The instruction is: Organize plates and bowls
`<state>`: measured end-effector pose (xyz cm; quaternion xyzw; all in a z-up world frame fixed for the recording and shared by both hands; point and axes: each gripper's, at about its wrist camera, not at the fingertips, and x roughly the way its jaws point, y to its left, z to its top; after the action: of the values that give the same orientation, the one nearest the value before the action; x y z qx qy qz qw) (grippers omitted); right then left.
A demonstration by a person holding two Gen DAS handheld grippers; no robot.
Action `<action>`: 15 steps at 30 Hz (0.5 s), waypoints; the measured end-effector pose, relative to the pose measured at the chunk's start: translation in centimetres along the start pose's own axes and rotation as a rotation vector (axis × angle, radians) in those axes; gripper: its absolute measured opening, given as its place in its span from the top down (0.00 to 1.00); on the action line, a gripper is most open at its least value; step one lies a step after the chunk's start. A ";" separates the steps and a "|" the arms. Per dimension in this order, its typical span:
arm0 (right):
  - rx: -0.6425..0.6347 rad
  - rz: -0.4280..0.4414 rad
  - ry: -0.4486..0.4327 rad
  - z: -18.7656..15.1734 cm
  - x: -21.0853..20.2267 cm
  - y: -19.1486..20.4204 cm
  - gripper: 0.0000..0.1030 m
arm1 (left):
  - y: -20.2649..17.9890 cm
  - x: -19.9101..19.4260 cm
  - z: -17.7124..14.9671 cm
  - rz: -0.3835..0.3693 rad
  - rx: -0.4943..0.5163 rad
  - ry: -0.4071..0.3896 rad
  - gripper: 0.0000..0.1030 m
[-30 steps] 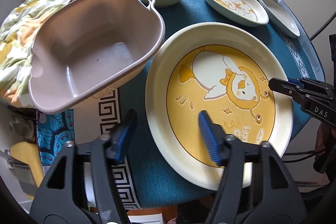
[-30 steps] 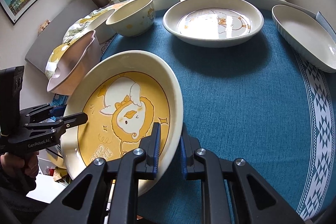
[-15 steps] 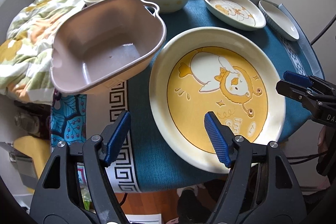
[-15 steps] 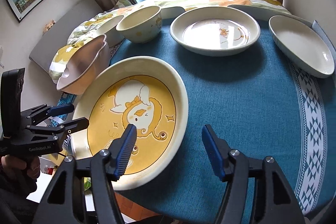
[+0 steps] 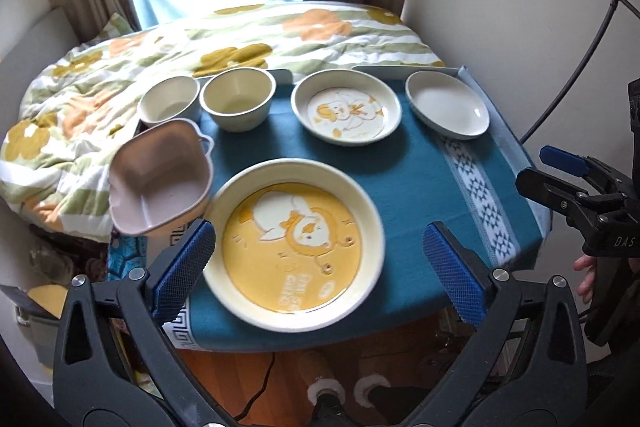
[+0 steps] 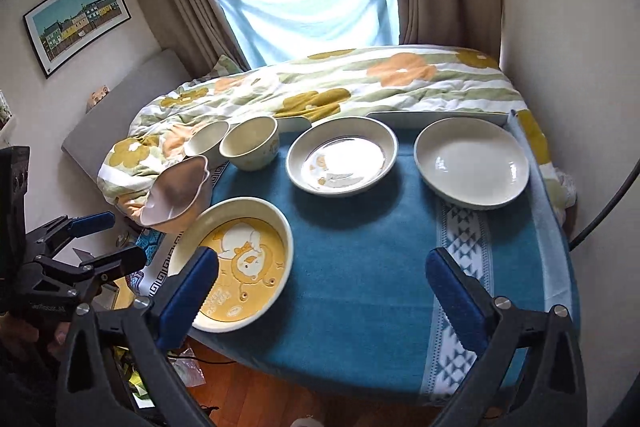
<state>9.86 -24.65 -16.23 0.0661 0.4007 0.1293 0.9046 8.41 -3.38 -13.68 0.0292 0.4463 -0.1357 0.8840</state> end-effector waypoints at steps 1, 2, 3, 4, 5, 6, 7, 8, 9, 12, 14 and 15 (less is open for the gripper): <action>0.005 -0.013 -0.003 0.2 -0.7 -0.8 0.00 | -1.0 0.0 0.8 -0.016 0.003 -0.003 0.00; 0.012 -0.031 -0.005 0.5 -1.4 -1.6 0.00 | -2.1 0.2 1.6 -0.034 0.006 -0.001 0.00; 0.025 -0.052 0.000 0.7 -2.1 -2.4 0.00 | -3.4 0.5 2.4 -0.052 0.012 0.007 0.00; 0.041 -0.066 0.015 0.9 -2.6 -3.4 0.00 | -4.5 0.8 3.4 -0.068 0.018 0.010 0.00; 0.060 -0.074 0.019 1.2 -3.1 -4.3 0.00 | -5.6 1.2 4.3 -0.083 0.027 0.008 0.00; 0.079 -0.073 0.001 1.5 -3.7 -5.1 0.00 | -6.6 1.5 5.3 -0.097 0.037 0.004 0.00; 0.091 -0.062 -0.021 1.7 -4.4 -5.9 0.00 | -7.4 1.8 6.3 -0.116 0.048 -0.002 0.00; 0.104 -0.059 -0.035 1.9 -4.8 -6.6 0.00 | -8.3 2.3 7.4 -0.135 0.061 -0.005 0.00; 0.120 -0.073 -0.039 2.3 -5.1 -7.3 0.00 | -9.1 2.8 8.6 -0.160 0.074 -0.004 0.00; 0.173 -0.130 -0.028 3.1 -5.0 -9.4 0.00 | -11.3 5.0 12.0 -0.245 0.117 0.010 0.00; 0.224 -0.132 -0.023 3.5 -4.5 -11.1 0.00 | -12.5 7.1 14.2 -0.302 0.142 0.035 0.00; 0.254 -0.136 -0.021 3.6 -4.2 -12.1 0.00 | -13.1 8.4 15.2 -0.322 0.151 0.049 0.00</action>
<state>12.02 -37.46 -13.54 0.1541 0.4077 0.0152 0.8999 21.54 -20.41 -10.29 0.0268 0.4553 -0.3078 0.8350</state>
